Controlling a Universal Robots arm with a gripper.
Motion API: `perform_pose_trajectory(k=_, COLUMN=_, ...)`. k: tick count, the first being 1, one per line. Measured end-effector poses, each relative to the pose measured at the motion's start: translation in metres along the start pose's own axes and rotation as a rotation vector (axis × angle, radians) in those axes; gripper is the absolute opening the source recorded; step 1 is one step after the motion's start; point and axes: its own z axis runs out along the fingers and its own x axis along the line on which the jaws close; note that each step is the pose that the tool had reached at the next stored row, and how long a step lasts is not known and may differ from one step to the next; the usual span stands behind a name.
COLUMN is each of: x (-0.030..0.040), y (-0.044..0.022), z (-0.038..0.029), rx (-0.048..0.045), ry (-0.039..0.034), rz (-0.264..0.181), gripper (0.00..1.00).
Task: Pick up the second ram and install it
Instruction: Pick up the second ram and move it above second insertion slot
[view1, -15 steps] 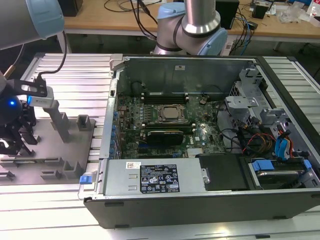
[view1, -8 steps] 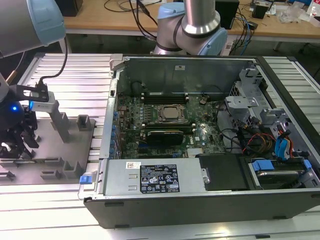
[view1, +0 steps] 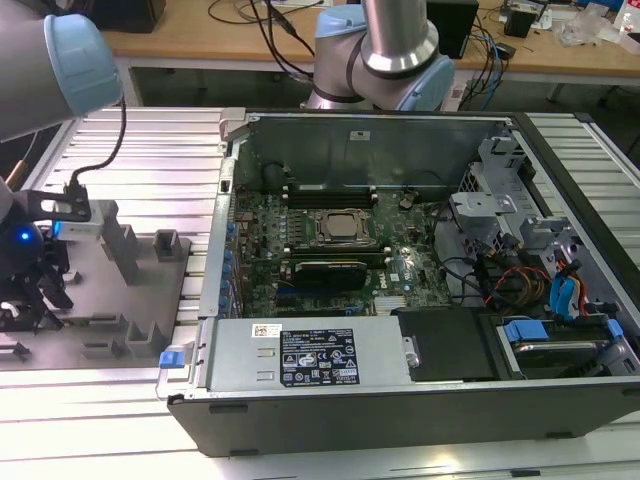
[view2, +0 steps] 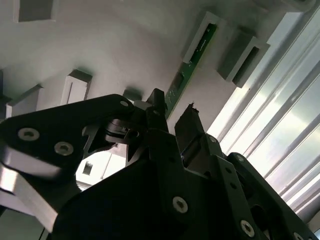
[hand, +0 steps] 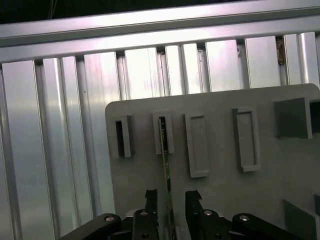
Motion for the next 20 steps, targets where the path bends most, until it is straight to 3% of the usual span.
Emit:
perform_pose_trajectory(k=4, x=0.0010, y=0.0017, z=0.0118, rx=-0.0002, ry=0.0002, rz=-0.010, gripper=0.36)
perform_pose_trajectory(k=8, x=0.0010, y=0.0017, z=0.0120, rx=-0.0002, ry=0.0001, rz=-0.010, gripper=0.35)
perform_pose_trajectory(k=10, x=0.0010, y=0.0016, z=0.0120, rx=-0.0002, ry=0.0000, rz=-0.010, gripper=0.14)
perform_pose_trajectory(k=20, x=0.0010, y=0.0017, z=0.0121, rx=-0.0002, ry=-0.0001, rz=-0.010, gripper=0.14)
